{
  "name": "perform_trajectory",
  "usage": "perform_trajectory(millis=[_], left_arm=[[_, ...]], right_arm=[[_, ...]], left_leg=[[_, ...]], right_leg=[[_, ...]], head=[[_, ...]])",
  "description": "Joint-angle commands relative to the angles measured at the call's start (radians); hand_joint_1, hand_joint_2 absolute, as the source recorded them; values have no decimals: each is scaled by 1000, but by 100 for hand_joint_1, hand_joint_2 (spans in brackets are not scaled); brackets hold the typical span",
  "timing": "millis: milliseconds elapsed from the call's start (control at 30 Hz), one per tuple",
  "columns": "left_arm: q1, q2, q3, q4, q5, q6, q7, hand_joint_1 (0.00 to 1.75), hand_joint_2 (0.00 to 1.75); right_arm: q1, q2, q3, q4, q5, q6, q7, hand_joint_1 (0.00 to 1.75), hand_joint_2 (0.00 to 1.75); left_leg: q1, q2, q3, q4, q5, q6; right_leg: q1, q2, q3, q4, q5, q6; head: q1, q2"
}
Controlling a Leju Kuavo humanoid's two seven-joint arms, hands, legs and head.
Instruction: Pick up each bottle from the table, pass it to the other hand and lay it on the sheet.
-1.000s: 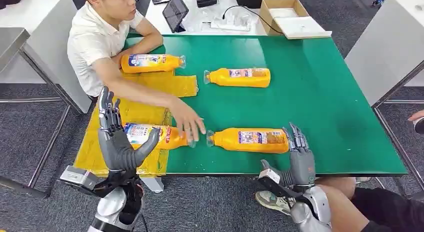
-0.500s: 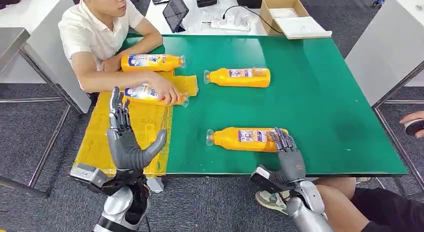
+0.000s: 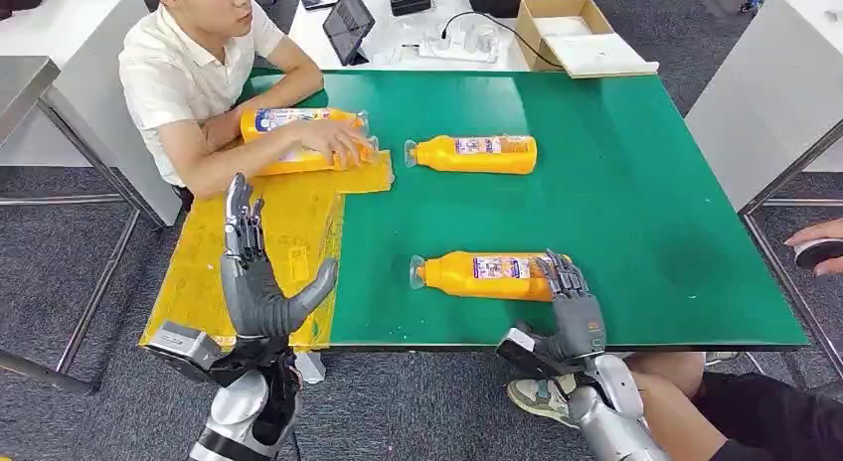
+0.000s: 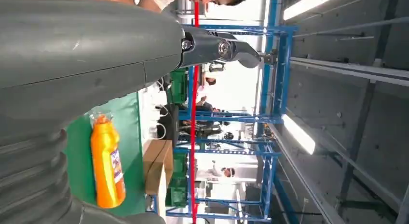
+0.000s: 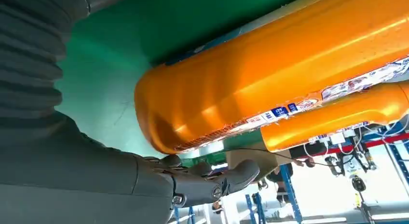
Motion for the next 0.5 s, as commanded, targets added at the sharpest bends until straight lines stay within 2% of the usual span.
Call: perform_trajectory(millis=[33,167,333,500], left_arm=[[-49,13,-26,69,5,0,-32,0,175],[-53,14,-21,70,16,-9,-28,0,175],[-48,2,-21,68,56,-40,-2,0,175],[-69,-3,-31,106,78,-43,71,0,175]], right_arm=[[-41,3,84,129,79,-75,31,0,175],[-46,6,121,105,135,-133,31,0,175],[-51,4,113,128,133,-81,99,0,175],[-81,-11,169,198,232,-87,146,0,175]], left_leg=[[1,0,4,-1,-1,-2],[2,2,7,-1,-1,-3],[1,1,8,-1,-1,-2],[2,0,9,-1,-1,-2]], right_leg=[[2,-2,4,-1,-1,-2],[2,-1,6,-2,-1,-3],[2,-1,7,-1,0,-2],[2,-2,9,-2,0,-2]], head=[[0,0],[0,0],[0,0],[0,0]])
